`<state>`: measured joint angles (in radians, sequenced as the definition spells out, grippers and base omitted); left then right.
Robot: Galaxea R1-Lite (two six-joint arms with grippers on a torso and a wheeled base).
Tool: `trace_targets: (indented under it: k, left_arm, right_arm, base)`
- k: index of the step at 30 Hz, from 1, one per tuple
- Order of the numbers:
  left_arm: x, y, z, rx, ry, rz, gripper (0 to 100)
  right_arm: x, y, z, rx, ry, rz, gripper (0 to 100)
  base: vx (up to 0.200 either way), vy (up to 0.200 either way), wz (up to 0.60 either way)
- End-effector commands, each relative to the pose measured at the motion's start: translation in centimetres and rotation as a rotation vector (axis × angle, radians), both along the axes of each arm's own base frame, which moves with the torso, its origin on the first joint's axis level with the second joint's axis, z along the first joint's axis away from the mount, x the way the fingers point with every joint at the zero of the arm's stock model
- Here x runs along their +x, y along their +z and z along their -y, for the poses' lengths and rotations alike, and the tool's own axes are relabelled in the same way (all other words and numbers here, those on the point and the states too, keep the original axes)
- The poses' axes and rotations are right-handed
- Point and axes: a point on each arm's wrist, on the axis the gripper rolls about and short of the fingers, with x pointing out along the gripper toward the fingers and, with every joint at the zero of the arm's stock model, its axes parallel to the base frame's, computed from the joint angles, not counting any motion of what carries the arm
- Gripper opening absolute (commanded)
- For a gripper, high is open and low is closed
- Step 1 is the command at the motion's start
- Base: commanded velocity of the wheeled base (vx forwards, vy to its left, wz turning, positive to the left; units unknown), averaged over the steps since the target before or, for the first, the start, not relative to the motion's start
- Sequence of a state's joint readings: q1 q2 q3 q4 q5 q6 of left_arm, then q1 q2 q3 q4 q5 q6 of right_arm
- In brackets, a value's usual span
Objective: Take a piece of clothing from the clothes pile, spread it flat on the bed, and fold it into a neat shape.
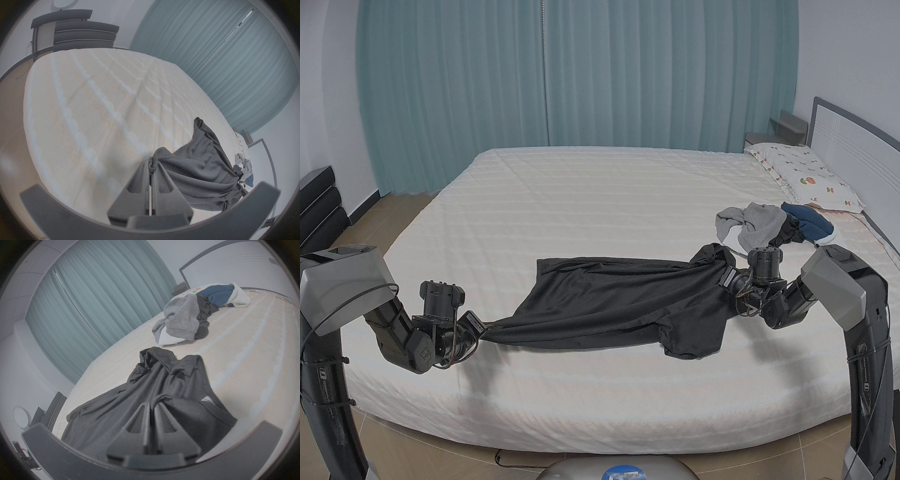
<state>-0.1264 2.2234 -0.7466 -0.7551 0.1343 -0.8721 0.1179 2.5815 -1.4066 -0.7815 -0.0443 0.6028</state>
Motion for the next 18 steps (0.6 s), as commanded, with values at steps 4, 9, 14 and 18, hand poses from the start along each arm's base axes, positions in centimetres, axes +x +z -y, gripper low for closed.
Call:
trace_targets:
  k: [4,9,14,18]
  left_arm:
    - [0.1,-0.5,0.0,0.000,0.003,-0.013,0]
    - [0.0,-0.6,0.0,0.001,0.003,-0.014,0]
    - [-0.1,-0.5,0.0,0.001,0.003,-0.016,0]
    - [-0.2,-0.4,0.0,0.000,0.001,-0.016,0]
  right_arm:
    - [0.8,-1.9,-0.6,0.003,0.002,0.050,100]
    - [-1.0,0.7,1.4,0.015,0.002,0.025,100]
    - [-3.2,2.8,3.4,0.049,0.044,0.001,100]
    - [-5.5,2.5,3.7,0.064,0.090,-0.067,100]
  base:
    - [0.000,0.000,0.00]
    - [0.000,0.000,0.00]
    - [0.000,0.000,0.00]
    - [0.000,0.000,0.00]
